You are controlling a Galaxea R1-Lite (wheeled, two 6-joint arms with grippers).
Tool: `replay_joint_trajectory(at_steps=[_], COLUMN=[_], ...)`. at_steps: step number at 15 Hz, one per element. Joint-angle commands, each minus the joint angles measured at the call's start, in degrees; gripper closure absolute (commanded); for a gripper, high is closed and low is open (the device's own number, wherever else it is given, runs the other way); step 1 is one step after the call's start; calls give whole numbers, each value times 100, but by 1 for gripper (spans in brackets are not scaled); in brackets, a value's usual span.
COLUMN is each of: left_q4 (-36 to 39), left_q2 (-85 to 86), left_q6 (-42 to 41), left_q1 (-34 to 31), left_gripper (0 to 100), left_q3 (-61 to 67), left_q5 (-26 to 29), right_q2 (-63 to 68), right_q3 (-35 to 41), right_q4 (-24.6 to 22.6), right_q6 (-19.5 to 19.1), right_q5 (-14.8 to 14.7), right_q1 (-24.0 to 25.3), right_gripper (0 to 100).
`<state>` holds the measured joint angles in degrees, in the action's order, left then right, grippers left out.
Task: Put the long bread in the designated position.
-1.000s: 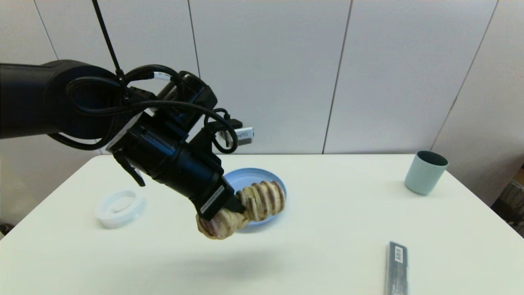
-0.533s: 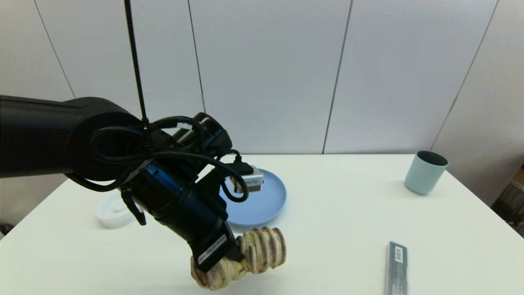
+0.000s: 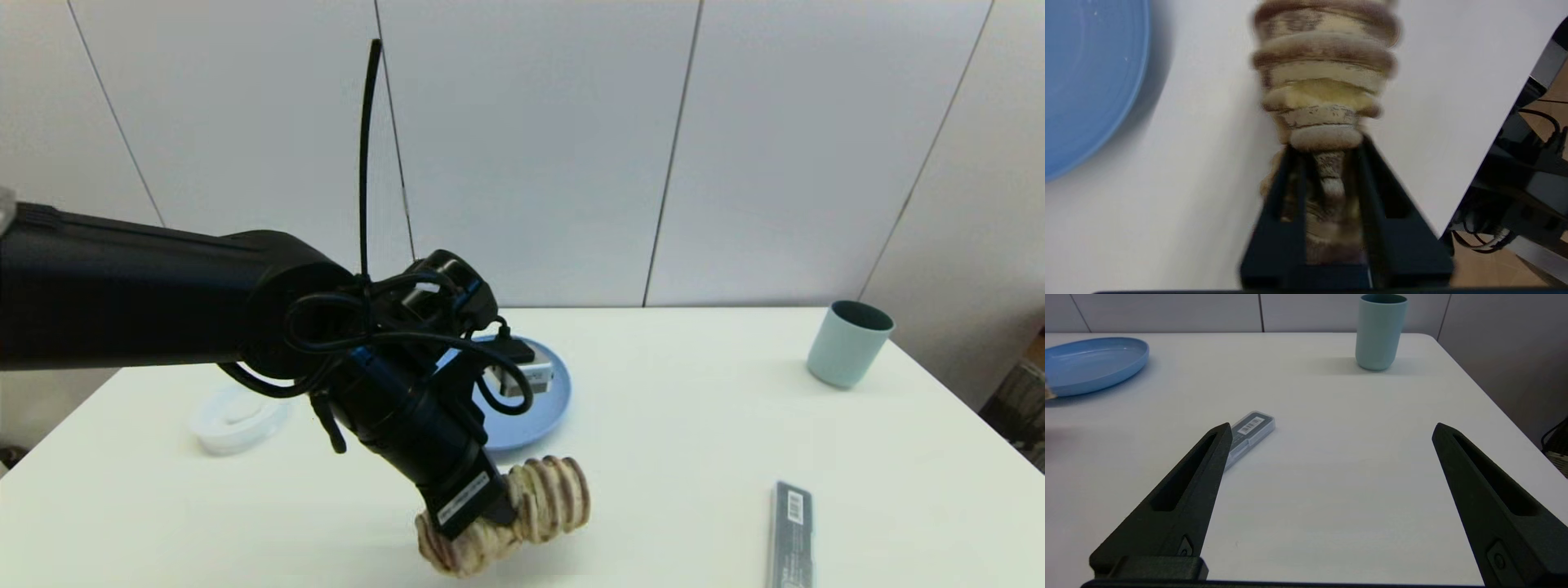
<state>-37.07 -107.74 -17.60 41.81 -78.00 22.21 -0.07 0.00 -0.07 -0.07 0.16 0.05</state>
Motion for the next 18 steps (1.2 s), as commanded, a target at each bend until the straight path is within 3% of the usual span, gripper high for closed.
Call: replay_joint_trajectory(at_steps=[1, 10, 13, 18], left_q4=[-37, -55, -72, -441], left_q2=[-116, 166, 403, 825], left_q6=[-15, -15, -6, 38], left_q1=[29, 108, 64, -560], left_gripper=[0, 0, 0, 0], left_q3=[4, -339, -664, -568], left_q5=[11, -41, -481, -745], right_q2=[7, 7, 7, 7], right_q3=[0, 0, 0, 0], right_q4=[-1, -1, -1, -1], right_q6=[-1, -1, -1, -1], right_q5=[2, 2, 2, 2], right_q1=[4, 4, 4, 4], right_gripper=[0, 0, 0, 0])
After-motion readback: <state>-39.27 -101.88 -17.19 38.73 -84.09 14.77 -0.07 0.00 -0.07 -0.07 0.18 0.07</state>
